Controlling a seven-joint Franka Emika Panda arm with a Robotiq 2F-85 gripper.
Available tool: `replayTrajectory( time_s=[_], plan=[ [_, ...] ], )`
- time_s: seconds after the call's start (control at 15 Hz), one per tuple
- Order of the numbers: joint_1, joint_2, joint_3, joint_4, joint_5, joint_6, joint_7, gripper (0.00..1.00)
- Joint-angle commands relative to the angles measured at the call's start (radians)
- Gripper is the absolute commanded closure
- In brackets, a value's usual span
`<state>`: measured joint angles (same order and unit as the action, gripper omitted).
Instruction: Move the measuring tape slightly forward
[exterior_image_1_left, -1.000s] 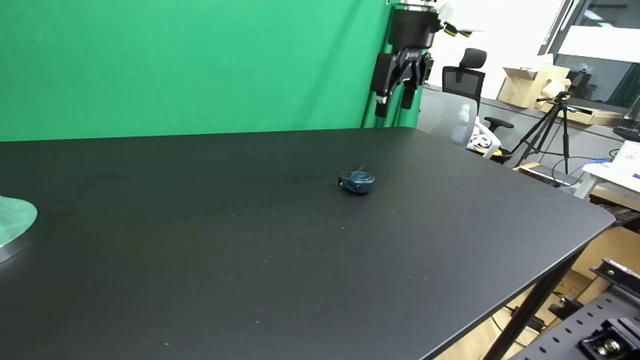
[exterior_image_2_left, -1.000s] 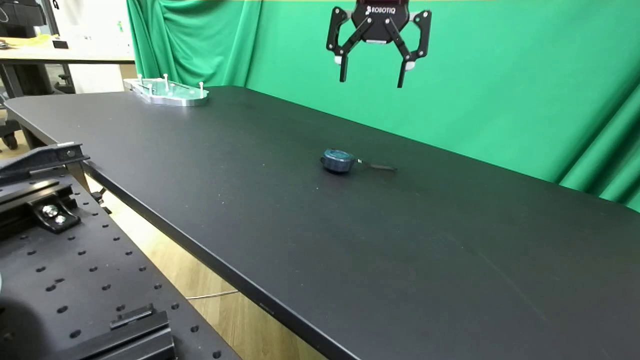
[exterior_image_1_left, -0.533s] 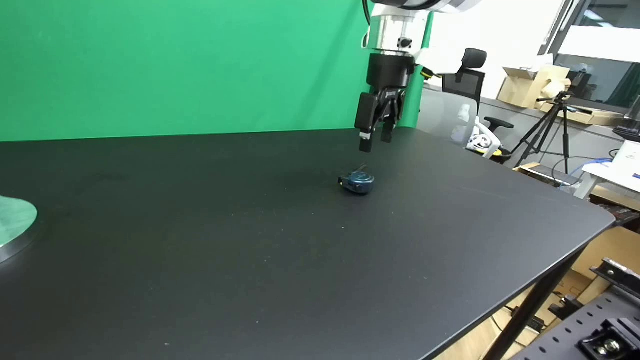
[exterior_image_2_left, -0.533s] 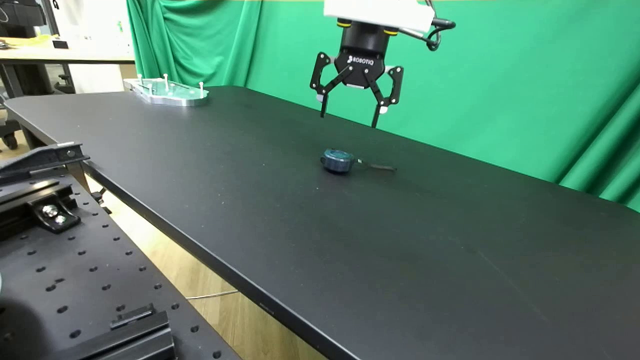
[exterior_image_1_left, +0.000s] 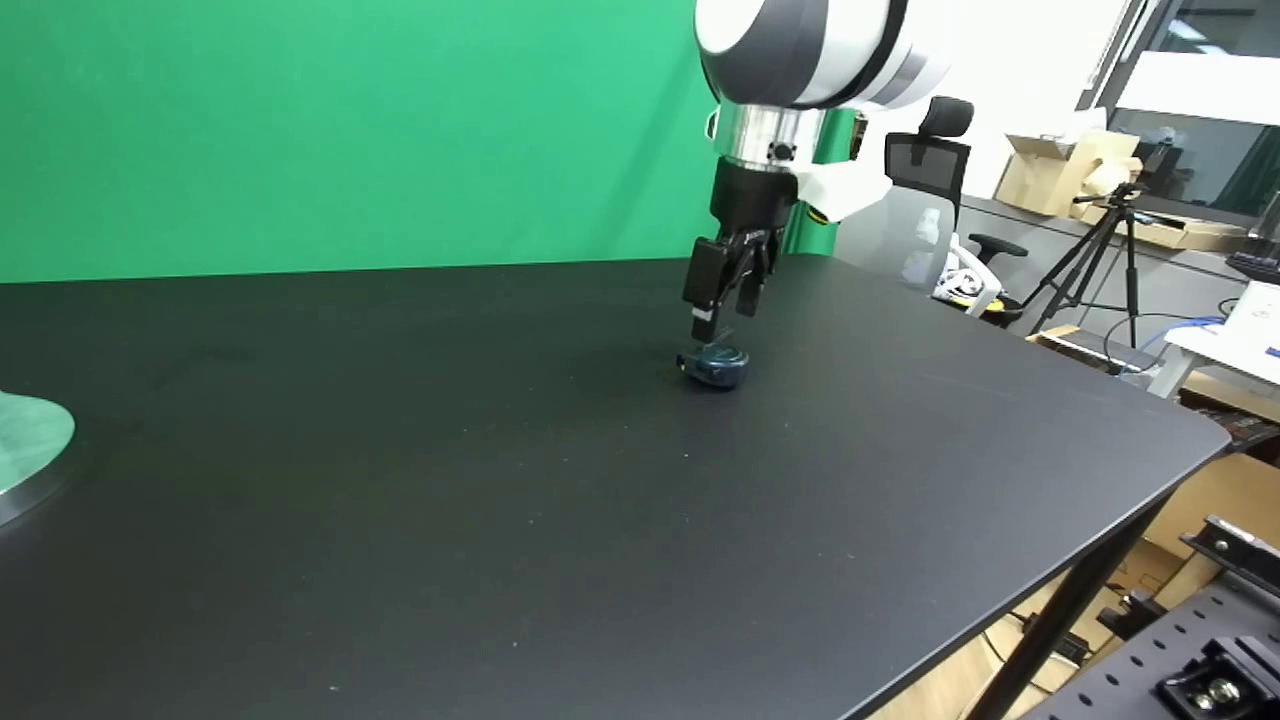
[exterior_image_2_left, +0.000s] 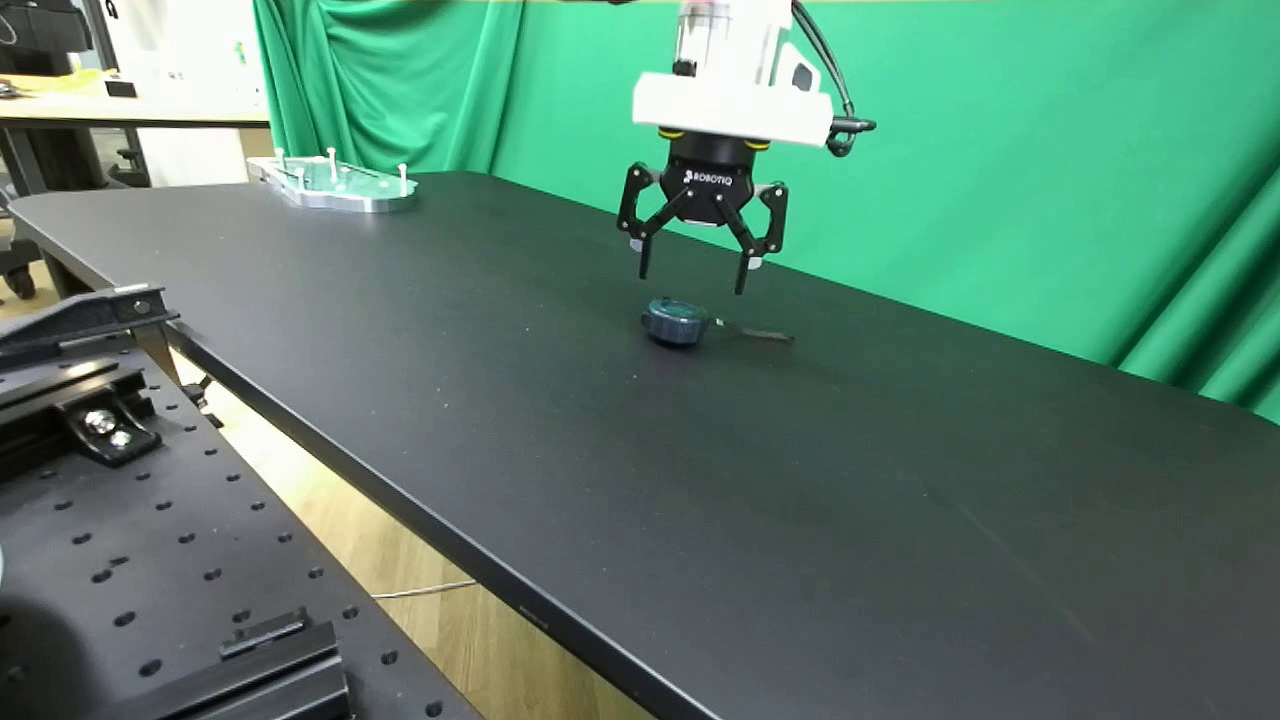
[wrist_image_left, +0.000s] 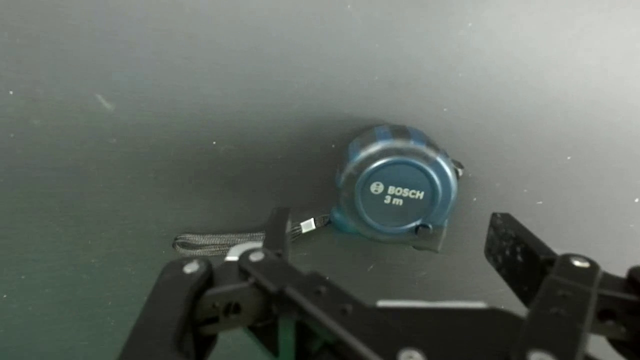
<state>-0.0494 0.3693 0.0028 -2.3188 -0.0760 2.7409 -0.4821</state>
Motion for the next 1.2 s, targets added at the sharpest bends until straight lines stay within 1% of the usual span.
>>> replayTrajectory(
  time_s=[0.0,0.6,0.67,0.73,1.0,1.07,1.13],
  plan=[
    [-0.02,0.035,0.022,0.011,-0.003,0.044,0.061,0.0],
    [-0.006,0.08,0.002,0.024,-0.02,0.05,0.152,0.0],
    [-0.008,0.084,0.005,0.026,-0.016,0.049,0.156,0.25],
    [-0.011,0.087,0.007,0.028,-0.013,0.048,0.159,0.27],
    [-0.021,0.092,0.021,0.032,0.006,0.051,0.168,0.55],
    [-0.021,0.091,0.022,0.032,0.013,0.058,0.178,0.58],
    [-0.021,0.089,0.025,0.031,0.022,0.06,0.188,0.58]
  ],
)
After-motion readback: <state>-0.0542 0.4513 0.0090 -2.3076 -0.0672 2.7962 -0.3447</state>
